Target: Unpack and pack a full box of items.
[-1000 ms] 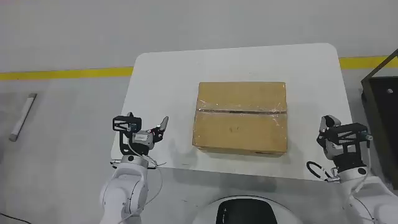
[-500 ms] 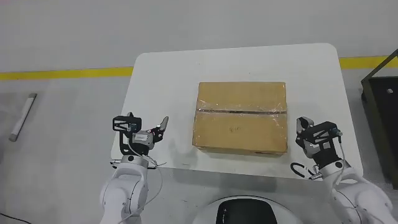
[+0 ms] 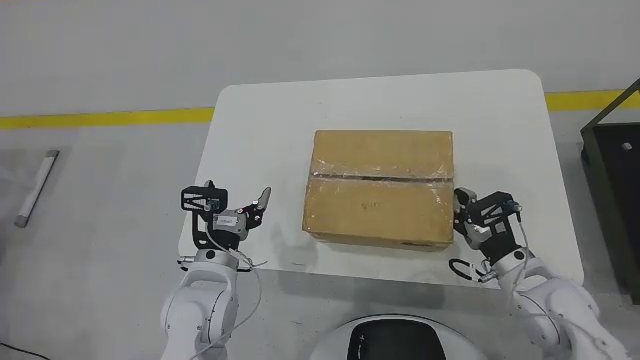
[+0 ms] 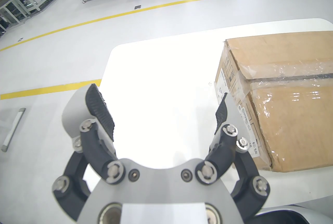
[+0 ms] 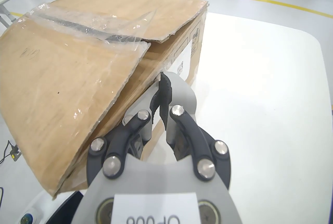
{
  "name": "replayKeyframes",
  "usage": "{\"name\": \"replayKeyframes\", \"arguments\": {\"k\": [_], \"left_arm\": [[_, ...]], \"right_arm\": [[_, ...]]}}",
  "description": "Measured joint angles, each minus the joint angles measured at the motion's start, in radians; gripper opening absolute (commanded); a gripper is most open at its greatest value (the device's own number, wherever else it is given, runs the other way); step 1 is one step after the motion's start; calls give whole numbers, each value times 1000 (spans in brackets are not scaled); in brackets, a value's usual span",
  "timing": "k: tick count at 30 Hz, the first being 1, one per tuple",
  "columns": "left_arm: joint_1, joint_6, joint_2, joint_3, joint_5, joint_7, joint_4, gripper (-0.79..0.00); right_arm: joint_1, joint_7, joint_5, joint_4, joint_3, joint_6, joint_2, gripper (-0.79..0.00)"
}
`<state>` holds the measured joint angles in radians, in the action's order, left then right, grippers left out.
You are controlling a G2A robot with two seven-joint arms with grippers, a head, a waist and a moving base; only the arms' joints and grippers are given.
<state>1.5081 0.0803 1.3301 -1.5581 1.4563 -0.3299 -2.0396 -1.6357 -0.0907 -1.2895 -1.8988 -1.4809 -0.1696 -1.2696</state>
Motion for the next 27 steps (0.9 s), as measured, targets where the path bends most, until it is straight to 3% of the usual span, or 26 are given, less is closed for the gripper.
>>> {"name": "replayKeyframes", "arguments": {"k": [9,16,22,27], "left_arm": [[-10,48,-1,46,-13,-2,-31,0],[-50,98,2,183,29,-6,-128,0],[-65,150,7,311,20,-46,-140,0],[-65,149,8,332,3,-56,-140,0]], "right_arm": [[-21,49,44,-6,-47,11,3,-785],[-109,79,68,-68,-148,18,10,-785],[-175,94,79,-103,-200,17,12,-785],[-219,114,86,-131,-228,24,12,-785]]}}
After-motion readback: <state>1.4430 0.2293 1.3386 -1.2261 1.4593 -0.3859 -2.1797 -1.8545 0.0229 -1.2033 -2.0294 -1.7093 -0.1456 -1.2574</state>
